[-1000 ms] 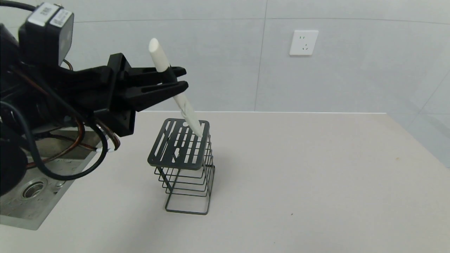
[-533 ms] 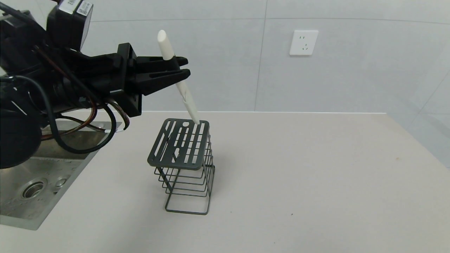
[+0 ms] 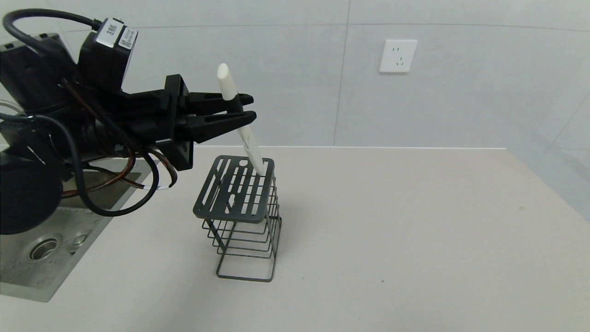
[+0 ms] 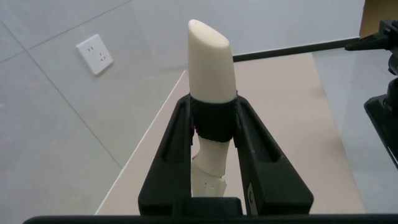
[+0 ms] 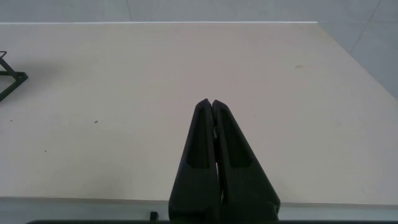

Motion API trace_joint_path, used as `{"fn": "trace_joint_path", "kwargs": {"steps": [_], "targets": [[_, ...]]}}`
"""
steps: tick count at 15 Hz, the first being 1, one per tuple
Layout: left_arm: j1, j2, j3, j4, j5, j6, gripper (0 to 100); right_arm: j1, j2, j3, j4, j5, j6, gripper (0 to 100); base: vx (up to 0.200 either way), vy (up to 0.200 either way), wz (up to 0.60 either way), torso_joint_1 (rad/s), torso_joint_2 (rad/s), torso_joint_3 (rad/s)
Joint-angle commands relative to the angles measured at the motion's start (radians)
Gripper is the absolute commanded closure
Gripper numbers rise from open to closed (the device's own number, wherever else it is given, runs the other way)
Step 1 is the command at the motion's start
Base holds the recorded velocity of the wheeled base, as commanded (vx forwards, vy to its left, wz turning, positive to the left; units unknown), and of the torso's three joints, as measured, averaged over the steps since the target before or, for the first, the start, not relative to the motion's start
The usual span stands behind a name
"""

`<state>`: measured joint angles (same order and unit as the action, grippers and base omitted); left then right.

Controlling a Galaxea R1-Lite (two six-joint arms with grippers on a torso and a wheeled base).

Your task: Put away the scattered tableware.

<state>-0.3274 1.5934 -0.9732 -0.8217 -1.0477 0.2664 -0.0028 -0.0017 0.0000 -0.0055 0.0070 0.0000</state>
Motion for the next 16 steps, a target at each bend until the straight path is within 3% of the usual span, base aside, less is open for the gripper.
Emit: {"fn": "trace_joint_path", "kwargs": {"steps": [1, 12, 16], "targets": [[-0.002, 0.003, 0.004, 0.001, 0.000, 0.001, 100, 0.000, 0.002, 0.000, -0.001, 0.001, 0.000, 100, 0.000, 0.000, 0.00, 0.000, 0.00, 0.000], [0.008, 0.019, 0.010, -0.001, 0.001, 0.001, 100, 0.000, 0.002, 0.000, -0.001, 0.001, 0.000, 100, 0.000, 0.000, 0.00, 0.000, 0.00, 0.000], [-0.018, 0.039, 0.010, -0.002, 0.005, 0.002, 100, 0.000, 0.002, 0.000, -0.001, 0.001, -0.002, 100, 0.000, 0.000, 0.00, 0.000, 0.00, 0.000]]}}
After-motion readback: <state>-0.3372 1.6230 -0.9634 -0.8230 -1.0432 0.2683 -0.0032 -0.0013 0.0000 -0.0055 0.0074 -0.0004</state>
